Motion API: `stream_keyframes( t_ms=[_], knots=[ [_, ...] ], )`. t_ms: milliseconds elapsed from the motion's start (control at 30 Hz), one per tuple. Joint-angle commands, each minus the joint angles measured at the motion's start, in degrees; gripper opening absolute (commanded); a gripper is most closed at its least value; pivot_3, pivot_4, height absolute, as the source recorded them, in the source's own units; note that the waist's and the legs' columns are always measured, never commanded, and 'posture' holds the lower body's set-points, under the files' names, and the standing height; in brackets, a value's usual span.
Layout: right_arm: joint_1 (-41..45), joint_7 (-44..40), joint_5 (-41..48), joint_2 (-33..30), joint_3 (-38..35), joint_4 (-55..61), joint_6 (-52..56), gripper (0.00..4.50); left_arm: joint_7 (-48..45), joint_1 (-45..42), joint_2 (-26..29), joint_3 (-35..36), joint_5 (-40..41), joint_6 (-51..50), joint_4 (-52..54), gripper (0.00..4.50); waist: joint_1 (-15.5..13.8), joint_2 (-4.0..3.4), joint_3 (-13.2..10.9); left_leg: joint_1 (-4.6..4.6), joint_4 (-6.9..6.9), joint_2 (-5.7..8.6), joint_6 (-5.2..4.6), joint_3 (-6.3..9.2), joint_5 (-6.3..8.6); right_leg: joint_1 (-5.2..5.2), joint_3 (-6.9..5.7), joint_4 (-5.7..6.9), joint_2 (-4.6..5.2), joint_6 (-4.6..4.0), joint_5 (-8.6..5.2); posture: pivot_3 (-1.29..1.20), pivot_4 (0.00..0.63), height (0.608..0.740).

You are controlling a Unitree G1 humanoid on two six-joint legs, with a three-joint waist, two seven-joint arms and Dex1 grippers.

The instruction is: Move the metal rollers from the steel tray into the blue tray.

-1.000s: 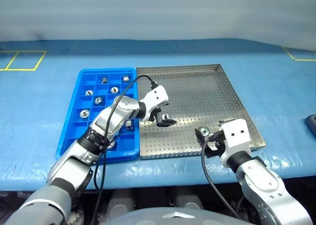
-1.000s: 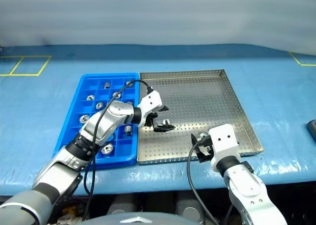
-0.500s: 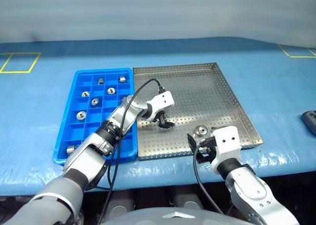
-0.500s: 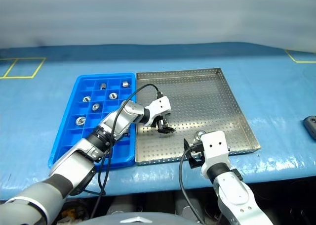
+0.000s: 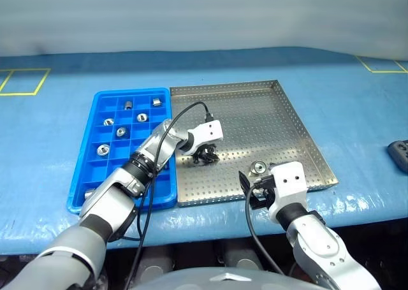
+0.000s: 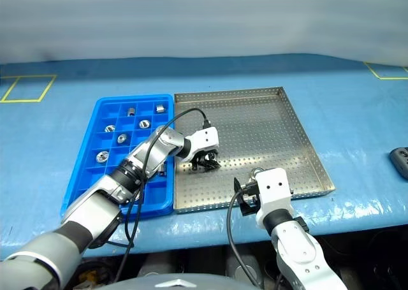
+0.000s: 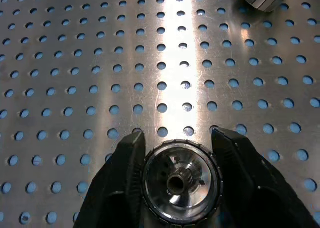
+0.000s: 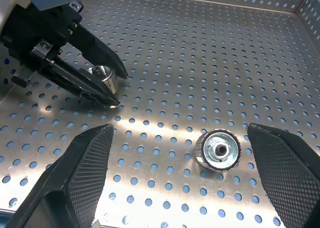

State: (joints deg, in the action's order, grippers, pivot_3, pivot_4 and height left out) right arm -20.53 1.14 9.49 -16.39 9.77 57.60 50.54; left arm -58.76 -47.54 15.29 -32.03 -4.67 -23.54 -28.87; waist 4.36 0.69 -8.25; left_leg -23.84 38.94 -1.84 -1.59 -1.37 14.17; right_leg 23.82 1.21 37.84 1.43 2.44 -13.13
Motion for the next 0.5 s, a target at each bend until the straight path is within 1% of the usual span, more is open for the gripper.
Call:
stream_keyframes(
  t_ms=[33, 200, 233, 367, 500],
  knots=[
    [1.2, -0.7, -0.3, 0.0, 0.1, 2.1, 0.0, 4.50, -1.5, -2.0, 0.5, 2.6, 0.8, -0.2, 5.0, 1.74, -0.1, 0.02, 0.0, -0.01, 0.00, 0.00, 0.00, 0.01, 0.00, 0.00, 0.00, 0.00, 0.00, 0.00, 0.00, -0.14, 0.150, 0.740],
    [2.8, -1.8, -0.2, -0.2, 0.4, 1.6, 0.6, 4.50, 0.3, -1.3, -0.1, 8.4, 4.8, -4.8, 10.9, 1.74, -0.5, 0.08, -0.1, -0.07, 0.00, 0.01, -0.02, 0.01, 0.01, 0.05, 0.00, -0.02, 0.02, 0.04, 0.00, -0.11, 0.150, 0.740],
    [3.3, -2.2, 0.0, -0.2, 0.5, 1.3, 0.8, 4.50, 1.3, -0.6, -0.4, 10.6, 6.3, -5.7, 12.6, 1.74, -0.5, 0.08, -0.1, -0.08, 0.00, 0.00, -0.03, 0.01, 0.02, 0.05, 0.00, -0.02, 0.02, 0.04, -0.01, -0.11, 0.150, 0.740],
    [5.3, -3.7, 0.2, -0.7, 1.0, 0.5, 1.4, 4.50, 8.4, 2.7, -0.9, 17.2, 8.2, -7.4, 17.5, 1.74, -0.6, 0.08, -0.1, -0.05, -0.02, 0.01, -0.06, 0.01, 0.03, 0.02, 0.02, -0.02, 0.02, 0.09, 0.00, -0.07, 0.150, 0.740],
    [7.7, -5.4, 0.6, -1.4, 1.7, -0.9, 1.7, 4.50, 15.2, 7.7, -0.8, 22.0, 9.3, -10.2, 25.5, 1.74, -1.0, 0.11, -0.1, -0.01, -0.02, 0.00, -0.05, 0.02, 0.03, -0.01, 0.02, 0.00, 0.01, 0.14, 0.03, 0.00, 0.150, 0.740]
  ],
)
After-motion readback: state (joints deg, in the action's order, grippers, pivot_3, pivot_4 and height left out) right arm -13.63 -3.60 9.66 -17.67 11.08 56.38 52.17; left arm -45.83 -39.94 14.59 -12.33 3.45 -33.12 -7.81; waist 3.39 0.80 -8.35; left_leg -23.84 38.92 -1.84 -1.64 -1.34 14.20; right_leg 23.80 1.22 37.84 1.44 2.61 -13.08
